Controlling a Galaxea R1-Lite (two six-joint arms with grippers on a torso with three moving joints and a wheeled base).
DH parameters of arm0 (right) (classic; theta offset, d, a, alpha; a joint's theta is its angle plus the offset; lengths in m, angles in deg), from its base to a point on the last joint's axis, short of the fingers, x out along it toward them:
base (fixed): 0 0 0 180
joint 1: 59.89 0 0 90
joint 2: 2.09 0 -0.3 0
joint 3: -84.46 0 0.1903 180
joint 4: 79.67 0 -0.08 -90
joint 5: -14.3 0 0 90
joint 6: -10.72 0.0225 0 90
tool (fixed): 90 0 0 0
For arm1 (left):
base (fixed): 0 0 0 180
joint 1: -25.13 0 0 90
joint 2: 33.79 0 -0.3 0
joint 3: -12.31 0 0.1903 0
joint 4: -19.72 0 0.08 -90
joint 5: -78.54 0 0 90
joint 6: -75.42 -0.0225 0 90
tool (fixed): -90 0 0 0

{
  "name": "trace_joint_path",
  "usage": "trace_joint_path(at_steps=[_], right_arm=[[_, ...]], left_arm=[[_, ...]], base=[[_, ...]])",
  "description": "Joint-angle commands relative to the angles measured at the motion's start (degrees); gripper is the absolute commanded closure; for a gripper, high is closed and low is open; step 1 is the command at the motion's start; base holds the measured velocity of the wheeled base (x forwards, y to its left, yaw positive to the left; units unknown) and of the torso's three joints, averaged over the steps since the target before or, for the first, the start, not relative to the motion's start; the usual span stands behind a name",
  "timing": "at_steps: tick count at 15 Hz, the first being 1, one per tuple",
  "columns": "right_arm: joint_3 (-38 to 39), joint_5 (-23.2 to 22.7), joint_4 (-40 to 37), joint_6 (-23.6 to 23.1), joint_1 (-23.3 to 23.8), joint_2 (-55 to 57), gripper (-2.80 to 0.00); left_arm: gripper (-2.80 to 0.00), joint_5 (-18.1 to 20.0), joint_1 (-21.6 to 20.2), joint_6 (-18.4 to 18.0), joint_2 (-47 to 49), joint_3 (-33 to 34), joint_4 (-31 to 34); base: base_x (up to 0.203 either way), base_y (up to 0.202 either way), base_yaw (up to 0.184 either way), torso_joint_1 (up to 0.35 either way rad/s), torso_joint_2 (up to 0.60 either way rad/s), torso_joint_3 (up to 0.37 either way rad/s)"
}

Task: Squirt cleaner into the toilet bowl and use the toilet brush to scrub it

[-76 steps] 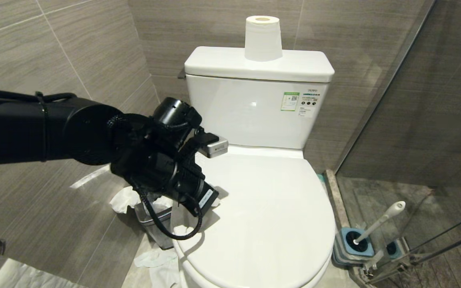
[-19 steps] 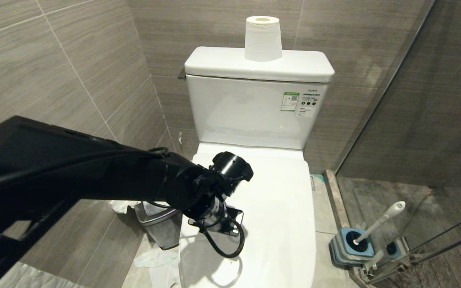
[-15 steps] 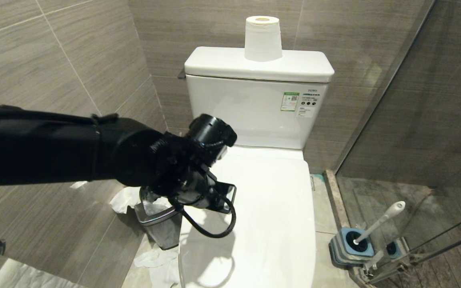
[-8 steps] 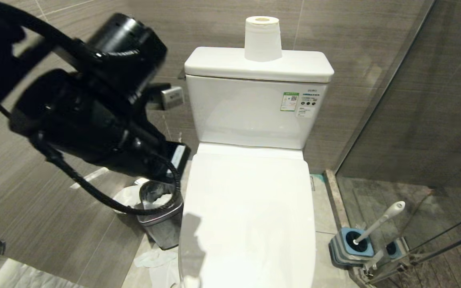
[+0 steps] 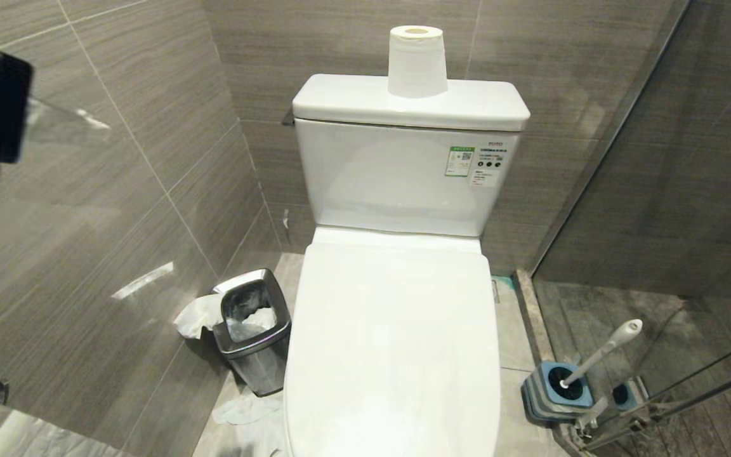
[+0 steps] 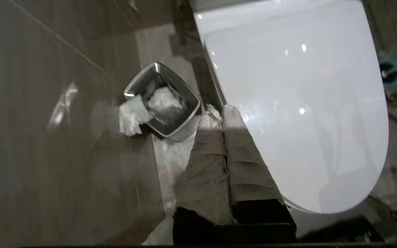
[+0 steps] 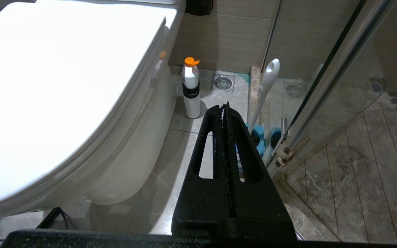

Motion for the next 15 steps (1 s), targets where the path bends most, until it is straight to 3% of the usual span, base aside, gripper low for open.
trace_joint_path(at_steps=[1, 3, 6, 11, 15], right_arm=[[0.01, -0.01, 0.00, 0.03, 0.00, 0.02, 0.00], [0.01, -0.01, -0.01, 0.03, -0.07, 0.09, 0.00], [0.01, -0.01, 0.04, 0.03, 0.00, 0.09, 0.00], [0.01, -0.01, -0.01, 0.03, -0.02, 0.00, 0.00], [0.01, -0.01, 0.03, 0.03, -0.04, 0.09, 0.00]], left_arm=[[0.00, 0.12, -3.17, -2.28, -9.60, -0.35, -0.34], [0.00, 2.74, -5.29, -3.72, -14.88, -0.31, -0.50], [0.00, 9.69, -9.36, -5.22, -22.45, 3.23, -0.61], [0.00, 13.29, -10.88, -5.20, -30.03, 9.03, -0.64], [0.00, 12.59, -12.53, -5.33, -31.08, 9.34, -0.55]], base=[[0.000, 0.000, 0.000, 0.000, 0.00, 0.000], [0.000, 0.000, 0.000, 0.000, 0.00, 0.000], [0.000, 0.000, 0.000, 0.000, 0.00, 0.000], [0.000, 0.000, 0.000, 0.000, 0.00, 0.000], [0.000, 0.000, 0.000, 0.000, 0.00, 0.000]])
